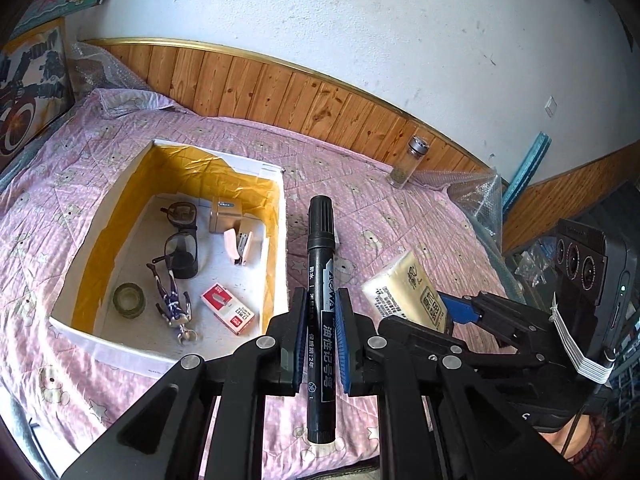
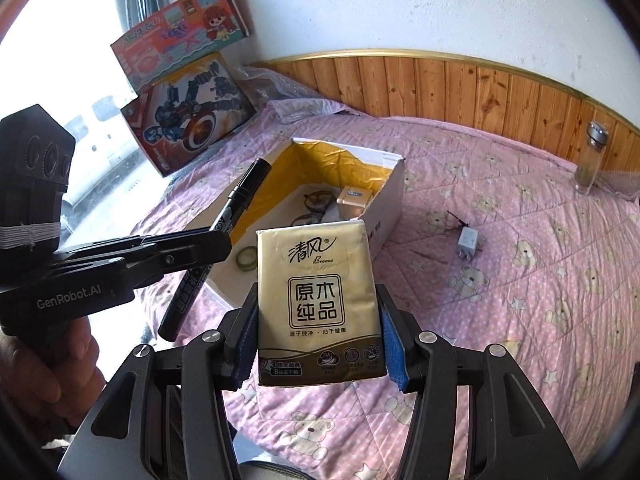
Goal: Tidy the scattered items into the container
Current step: 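Carry the tissue pack and marker with both tools over the white box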
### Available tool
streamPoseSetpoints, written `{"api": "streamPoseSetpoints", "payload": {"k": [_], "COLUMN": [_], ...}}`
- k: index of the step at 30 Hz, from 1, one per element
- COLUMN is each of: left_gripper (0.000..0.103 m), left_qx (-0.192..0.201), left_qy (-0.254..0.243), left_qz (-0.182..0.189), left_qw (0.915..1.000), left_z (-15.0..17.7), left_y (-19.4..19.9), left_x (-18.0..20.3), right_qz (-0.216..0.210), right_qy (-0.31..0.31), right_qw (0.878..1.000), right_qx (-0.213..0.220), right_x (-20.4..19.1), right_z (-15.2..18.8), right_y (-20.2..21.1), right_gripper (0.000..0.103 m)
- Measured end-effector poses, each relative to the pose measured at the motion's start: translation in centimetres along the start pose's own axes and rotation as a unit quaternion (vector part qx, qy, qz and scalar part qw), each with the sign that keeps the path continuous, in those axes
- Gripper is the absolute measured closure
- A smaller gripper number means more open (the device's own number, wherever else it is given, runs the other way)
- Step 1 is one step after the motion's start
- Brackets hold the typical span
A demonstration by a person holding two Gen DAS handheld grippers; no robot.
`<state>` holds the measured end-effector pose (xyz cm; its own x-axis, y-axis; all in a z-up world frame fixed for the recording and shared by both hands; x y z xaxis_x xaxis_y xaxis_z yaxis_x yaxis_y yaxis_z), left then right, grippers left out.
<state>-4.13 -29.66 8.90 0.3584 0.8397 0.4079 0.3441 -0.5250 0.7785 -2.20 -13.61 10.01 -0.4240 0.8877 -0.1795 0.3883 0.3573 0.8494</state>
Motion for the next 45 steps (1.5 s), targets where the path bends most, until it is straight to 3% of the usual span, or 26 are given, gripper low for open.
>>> {"api": "streamPoseSetpoints", "payload": {"k": [16,26,45], "left_gripper": [0.089,0.089,0.089], "left_qx": [0.023,0.025,-0.035], "left_qy": [0.052,0.055,0.041], "left_qz": [-0.014,-0.028,-0.066], "left_qw": [0.9983,0.9978,0.9964], "left_z": [-2.2,-4.3,-9.4], "left_y": [2.2,2.6,-1.5], "left_x": [-6.6,-9.6,-13.5], "right_qz": [-0.011,-0.018,-0.028], "right_qy": [0.036,0.056,0.068], "right_qw": [0.999,0.998,0.996], "right_qx": [-0.004,-0.011,-0.042], "right_x": [-3.0,-4.4,-4.3], "right_z": [-3.4,-5.9,-10.3], "right_y": [-1.7,-3.5,-8.3], "right_gripper": [0.048,0.048,0.048]}}
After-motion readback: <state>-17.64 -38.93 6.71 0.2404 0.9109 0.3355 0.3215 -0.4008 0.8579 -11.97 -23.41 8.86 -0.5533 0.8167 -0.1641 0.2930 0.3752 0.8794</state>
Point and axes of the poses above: each gripper's, at about its wrist camera, not at the fingertips, and y roughly against the way its jaws point, x to its right, z to its underside, the point moved 1 cm from there along -y, roughly the way its jaws point, and after that the axes turned 15 degrees about -x, right-handed, at the moved point
